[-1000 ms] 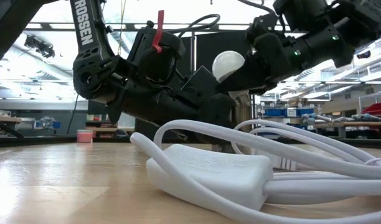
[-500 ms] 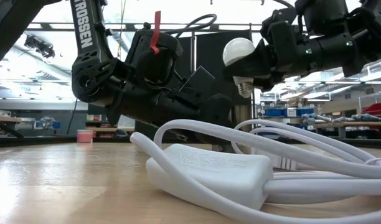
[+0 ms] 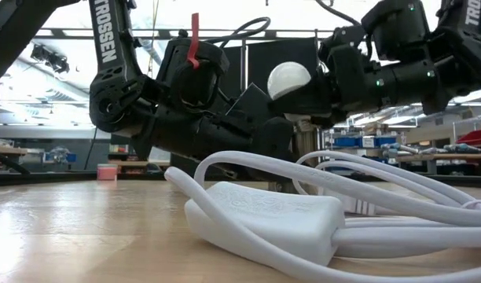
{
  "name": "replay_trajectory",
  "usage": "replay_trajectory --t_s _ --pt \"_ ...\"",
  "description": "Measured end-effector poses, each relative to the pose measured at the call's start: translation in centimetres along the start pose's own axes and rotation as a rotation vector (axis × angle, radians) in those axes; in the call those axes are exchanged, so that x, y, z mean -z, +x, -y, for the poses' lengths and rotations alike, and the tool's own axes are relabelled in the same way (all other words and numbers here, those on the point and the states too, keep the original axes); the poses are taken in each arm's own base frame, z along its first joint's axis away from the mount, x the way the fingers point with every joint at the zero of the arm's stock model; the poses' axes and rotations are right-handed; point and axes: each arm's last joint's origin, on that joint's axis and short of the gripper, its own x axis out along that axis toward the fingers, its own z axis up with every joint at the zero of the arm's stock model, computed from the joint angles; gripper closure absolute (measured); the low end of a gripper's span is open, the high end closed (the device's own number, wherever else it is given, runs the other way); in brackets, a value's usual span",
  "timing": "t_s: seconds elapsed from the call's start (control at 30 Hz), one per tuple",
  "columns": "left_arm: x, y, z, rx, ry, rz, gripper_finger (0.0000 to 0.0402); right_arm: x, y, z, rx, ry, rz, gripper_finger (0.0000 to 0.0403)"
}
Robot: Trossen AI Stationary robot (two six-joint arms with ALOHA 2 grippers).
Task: Screw lightbulb
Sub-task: Insert the white lightbulb into the silver lamp
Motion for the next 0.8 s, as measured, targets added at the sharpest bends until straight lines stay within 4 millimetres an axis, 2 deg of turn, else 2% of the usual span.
replay_trajectory --t_s 0.2,0.5,0.8 --pt "-0.1 0.0 0.0 -0.008 -0.005 0.01 0.0193 0.3 -0.6 0.3 0.025 -0.02 -0.013 0.0187" --pt "-0.1 0.0 0.0 -0.023 -0.005 0.009 0.0193 2.1 -2.2 0.9 0.038 0.01 -0.086 0.0182" --pt "0.1 0.1 -0.1 -0.039 0.012 -0.03 0.0193 2.3 -2.6 0.9 0.031 -0.008 -0.169 0.0125"
